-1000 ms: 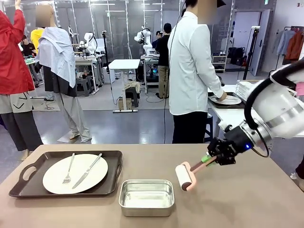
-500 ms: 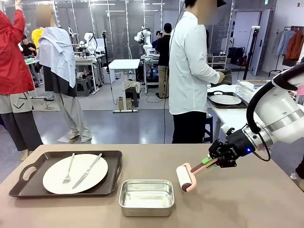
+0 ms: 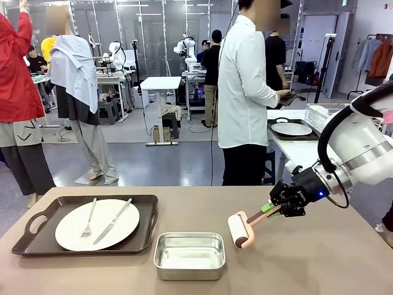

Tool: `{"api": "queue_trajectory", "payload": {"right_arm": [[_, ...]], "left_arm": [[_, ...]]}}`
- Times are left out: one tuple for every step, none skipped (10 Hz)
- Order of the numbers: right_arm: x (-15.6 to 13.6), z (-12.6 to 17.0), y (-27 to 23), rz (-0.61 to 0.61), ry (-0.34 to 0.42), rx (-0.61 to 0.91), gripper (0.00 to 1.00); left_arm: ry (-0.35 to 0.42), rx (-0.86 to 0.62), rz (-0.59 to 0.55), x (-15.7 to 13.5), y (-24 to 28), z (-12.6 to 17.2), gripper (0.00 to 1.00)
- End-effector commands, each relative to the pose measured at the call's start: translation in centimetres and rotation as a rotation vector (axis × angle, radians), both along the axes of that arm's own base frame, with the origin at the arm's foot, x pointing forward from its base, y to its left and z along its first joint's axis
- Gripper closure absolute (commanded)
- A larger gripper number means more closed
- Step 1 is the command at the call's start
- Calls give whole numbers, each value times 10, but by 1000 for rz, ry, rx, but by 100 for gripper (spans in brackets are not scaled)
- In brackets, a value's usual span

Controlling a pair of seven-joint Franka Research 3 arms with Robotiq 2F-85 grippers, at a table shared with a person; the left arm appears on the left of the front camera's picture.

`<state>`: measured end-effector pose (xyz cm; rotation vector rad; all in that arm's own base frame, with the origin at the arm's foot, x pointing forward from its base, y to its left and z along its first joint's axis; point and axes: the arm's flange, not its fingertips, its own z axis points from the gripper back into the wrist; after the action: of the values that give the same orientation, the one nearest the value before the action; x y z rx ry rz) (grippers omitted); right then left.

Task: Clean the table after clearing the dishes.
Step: When the left (or right) Handle tray is removed, use the left hand (or right hand) to clean the left (or right) side of the table with the Lint Roller.

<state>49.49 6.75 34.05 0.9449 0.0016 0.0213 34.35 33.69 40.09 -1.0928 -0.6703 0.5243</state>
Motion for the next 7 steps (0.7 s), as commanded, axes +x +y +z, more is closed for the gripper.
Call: {"api": "queue_trajectory", "payload": {"right_arm": [[20,-5,-3,-35,33,69,79],[26,-10,-6,-64,34,105,79],[30,-16,-4,-76,52,109,79],[35,-19,-8,-106,41,123,79],[36,-26,-10,-125,41,117,79],[35,-34,-11,-129,45,113,79],[32,-44,-10,-120,23,100,79]], "left_arm": [[-7,-7,-2,-3,1,0,0],[-7,-7,-2,-3,1,0,0],[-7,-7,-2,-3,1,0,0],[-7,-7,-2,-3,1,0,0],[-7,-7,-2,-3,1,0,0],[-7,-7,-2,-3,1,0,0],[-7,-7,-2,-3,1,0,0]]}}
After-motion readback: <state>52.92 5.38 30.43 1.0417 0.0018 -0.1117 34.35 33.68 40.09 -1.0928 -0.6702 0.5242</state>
